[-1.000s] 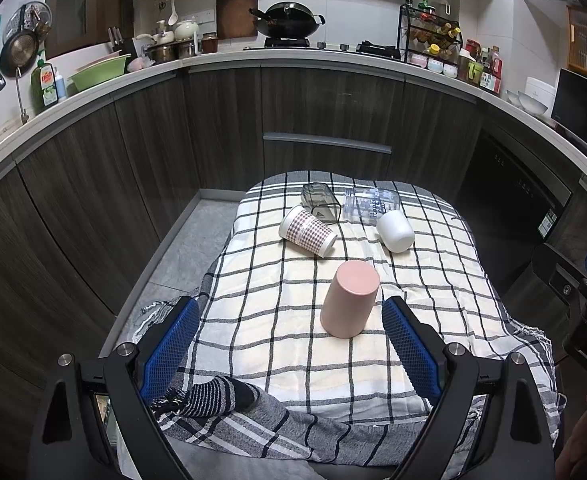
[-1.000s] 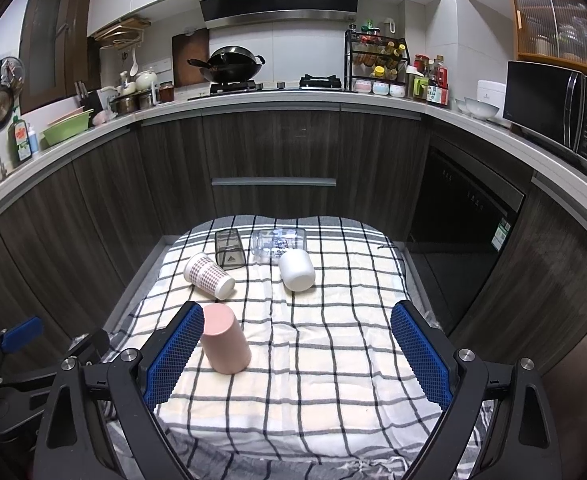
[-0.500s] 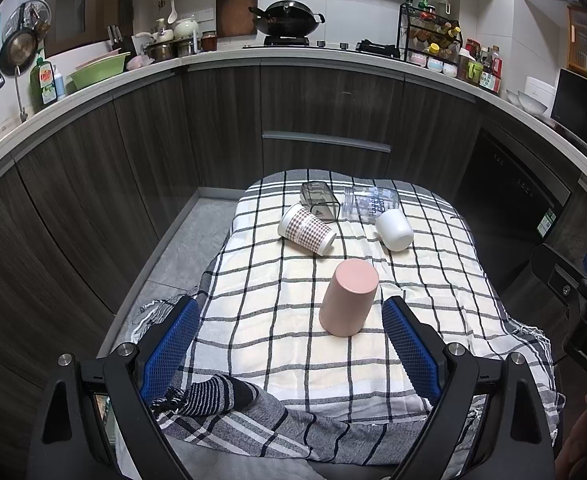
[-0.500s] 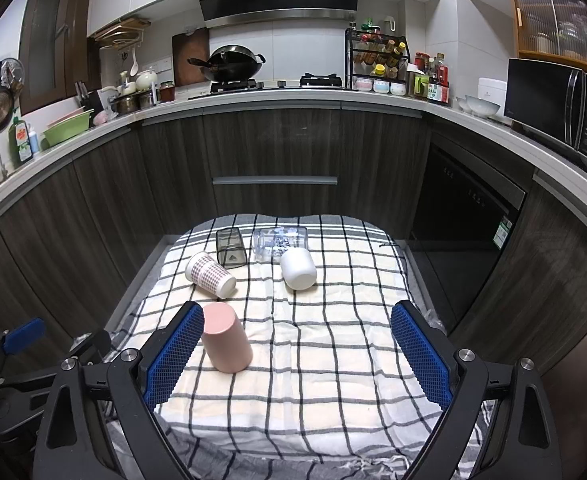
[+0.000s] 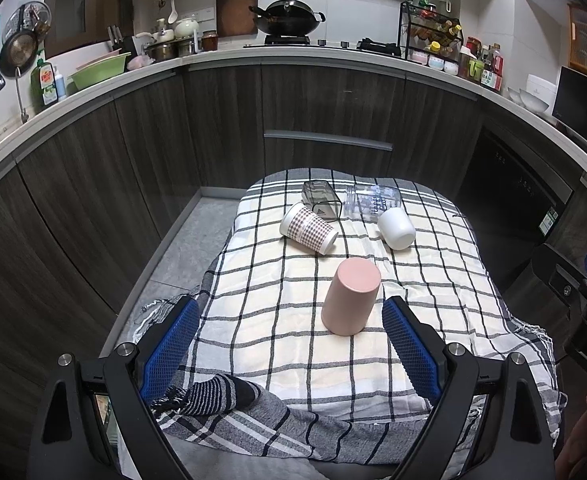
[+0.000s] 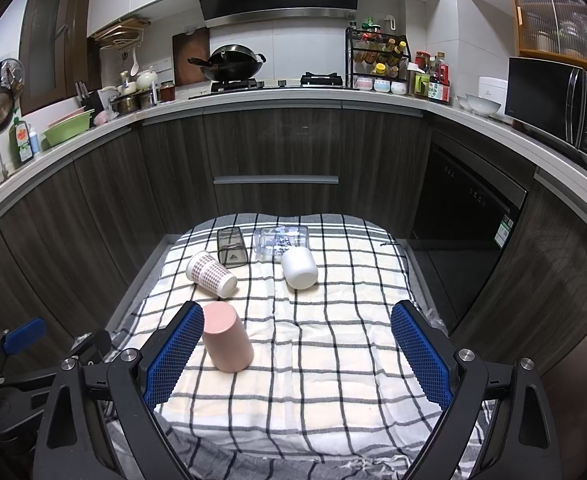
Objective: Flip cup upside down
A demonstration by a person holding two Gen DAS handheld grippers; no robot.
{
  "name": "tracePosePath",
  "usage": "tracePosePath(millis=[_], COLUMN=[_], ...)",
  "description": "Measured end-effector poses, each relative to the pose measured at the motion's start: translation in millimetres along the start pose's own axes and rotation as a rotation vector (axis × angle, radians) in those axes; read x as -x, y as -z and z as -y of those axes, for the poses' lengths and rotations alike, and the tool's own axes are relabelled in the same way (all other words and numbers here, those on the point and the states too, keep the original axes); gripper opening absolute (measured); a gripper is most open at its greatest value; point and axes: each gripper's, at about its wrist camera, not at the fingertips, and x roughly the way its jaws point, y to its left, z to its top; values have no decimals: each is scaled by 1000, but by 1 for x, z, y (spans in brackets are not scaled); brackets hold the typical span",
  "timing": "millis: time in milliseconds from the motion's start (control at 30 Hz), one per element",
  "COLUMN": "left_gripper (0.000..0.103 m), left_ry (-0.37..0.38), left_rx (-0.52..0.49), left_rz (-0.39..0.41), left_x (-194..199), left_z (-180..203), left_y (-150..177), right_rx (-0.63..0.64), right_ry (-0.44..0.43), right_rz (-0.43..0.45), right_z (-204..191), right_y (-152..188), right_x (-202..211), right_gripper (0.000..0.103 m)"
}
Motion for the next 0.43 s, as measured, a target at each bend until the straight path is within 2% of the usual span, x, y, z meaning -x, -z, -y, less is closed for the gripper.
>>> tracePosePath(millis=[433], left_gripper=[94], left_ry=[4], left_rx=[1], left_rz=[-8], left_x=[-3], left_z=[-1], left_y=[-1], right_rx=[-3], right_ry=[-3], right_rz=[-3], right_z=[-5], right_y=[3], right_x=[3], right_gripper=[95])
